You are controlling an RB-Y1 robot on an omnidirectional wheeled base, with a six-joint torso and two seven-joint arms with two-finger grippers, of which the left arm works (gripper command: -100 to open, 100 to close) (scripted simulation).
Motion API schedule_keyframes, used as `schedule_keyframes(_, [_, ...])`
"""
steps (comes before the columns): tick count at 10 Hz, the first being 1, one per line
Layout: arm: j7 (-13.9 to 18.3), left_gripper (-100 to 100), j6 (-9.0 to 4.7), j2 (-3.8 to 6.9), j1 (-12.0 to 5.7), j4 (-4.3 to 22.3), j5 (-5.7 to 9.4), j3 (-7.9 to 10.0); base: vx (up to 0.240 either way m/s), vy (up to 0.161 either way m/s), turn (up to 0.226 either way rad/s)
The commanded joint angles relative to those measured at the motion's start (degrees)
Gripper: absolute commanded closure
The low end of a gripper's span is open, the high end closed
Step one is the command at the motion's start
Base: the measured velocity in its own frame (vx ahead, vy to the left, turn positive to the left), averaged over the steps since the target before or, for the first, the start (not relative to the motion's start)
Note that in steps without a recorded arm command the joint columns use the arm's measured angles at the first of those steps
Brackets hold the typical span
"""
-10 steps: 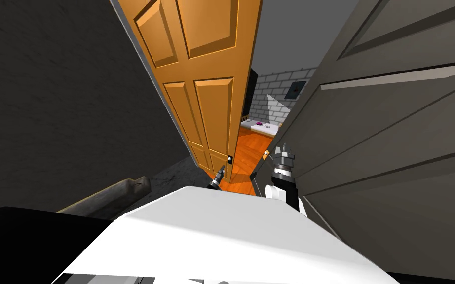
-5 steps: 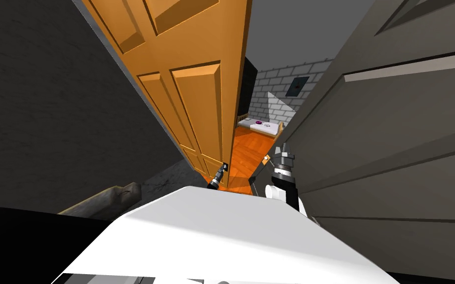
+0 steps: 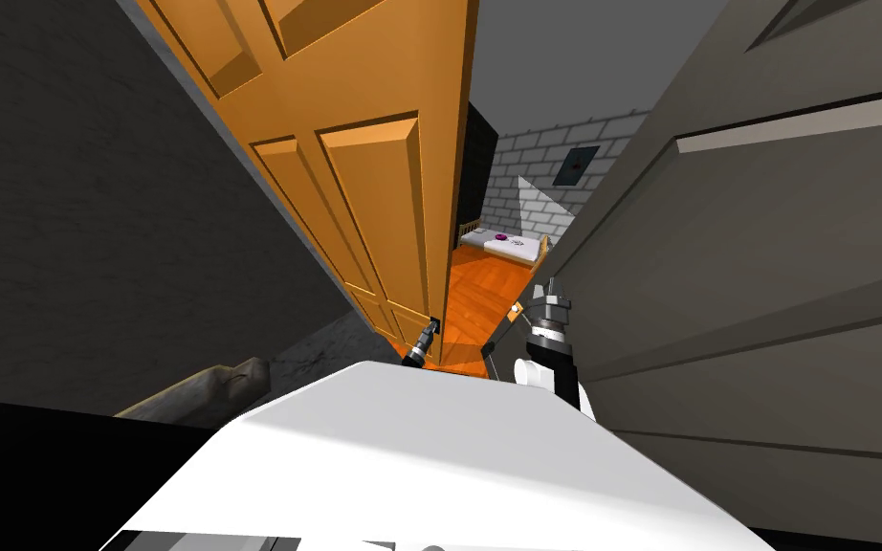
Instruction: Push the door open
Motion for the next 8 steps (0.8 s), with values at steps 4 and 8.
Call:
schedule_keyframes(4, [-0.6, 100, 0.73, 0.22, 0.06, 0.2, 0.26, 0.47, -0.002, 0.009, -0.053])
schedule_keyframes(8, [-2.3, 100, 2.62, 0.8, -0.14, 0.4, 1.04, 1.95, 0.013, 0.064, -0.248])
